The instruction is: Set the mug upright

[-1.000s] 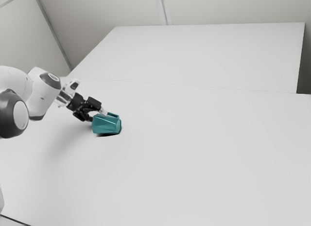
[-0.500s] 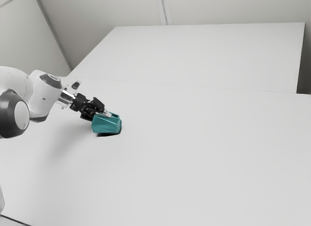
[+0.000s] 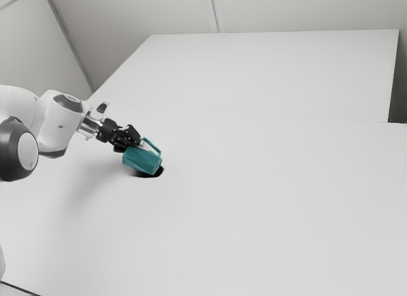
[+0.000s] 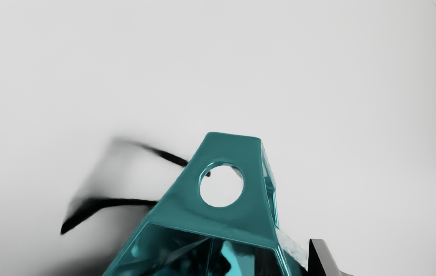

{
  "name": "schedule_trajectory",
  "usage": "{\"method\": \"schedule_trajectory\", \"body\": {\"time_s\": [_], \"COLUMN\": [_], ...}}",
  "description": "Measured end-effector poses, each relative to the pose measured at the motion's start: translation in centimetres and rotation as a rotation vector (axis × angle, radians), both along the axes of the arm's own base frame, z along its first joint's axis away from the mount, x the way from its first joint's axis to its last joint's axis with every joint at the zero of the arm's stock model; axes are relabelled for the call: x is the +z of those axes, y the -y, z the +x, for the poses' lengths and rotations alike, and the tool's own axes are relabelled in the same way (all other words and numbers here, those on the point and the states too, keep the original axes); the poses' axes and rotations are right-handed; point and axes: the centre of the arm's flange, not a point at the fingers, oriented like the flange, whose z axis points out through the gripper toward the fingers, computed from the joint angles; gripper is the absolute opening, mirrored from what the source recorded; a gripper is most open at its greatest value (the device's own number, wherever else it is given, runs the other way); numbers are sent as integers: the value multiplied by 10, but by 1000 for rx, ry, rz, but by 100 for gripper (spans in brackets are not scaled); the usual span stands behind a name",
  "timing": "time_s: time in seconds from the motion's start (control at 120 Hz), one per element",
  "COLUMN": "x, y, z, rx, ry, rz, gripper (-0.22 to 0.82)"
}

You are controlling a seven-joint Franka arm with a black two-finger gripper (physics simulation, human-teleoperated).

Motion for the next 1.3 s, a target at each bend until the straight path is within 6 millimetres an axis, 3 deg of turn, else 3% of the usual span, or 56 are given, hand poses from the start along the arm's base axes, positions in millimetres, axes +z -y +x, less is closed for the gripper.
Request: {"method": "schedule_trajectory", "body": {"time_s": [0.292, 0.667, 0.892, 1.15, 1.3], "x": [12, 62, 68, 63, 62], "y": [10, 32, 115, 186, 211], "z": [3, 16, 38, 49, 57], "rx": [-15, -166, -399, -590, -608], "ry": [19, 38, 21, 26, 71], "rz": [-5, 135, 392, 688, 806], "gripper": [-17, -18, -18, -18, -18]}}
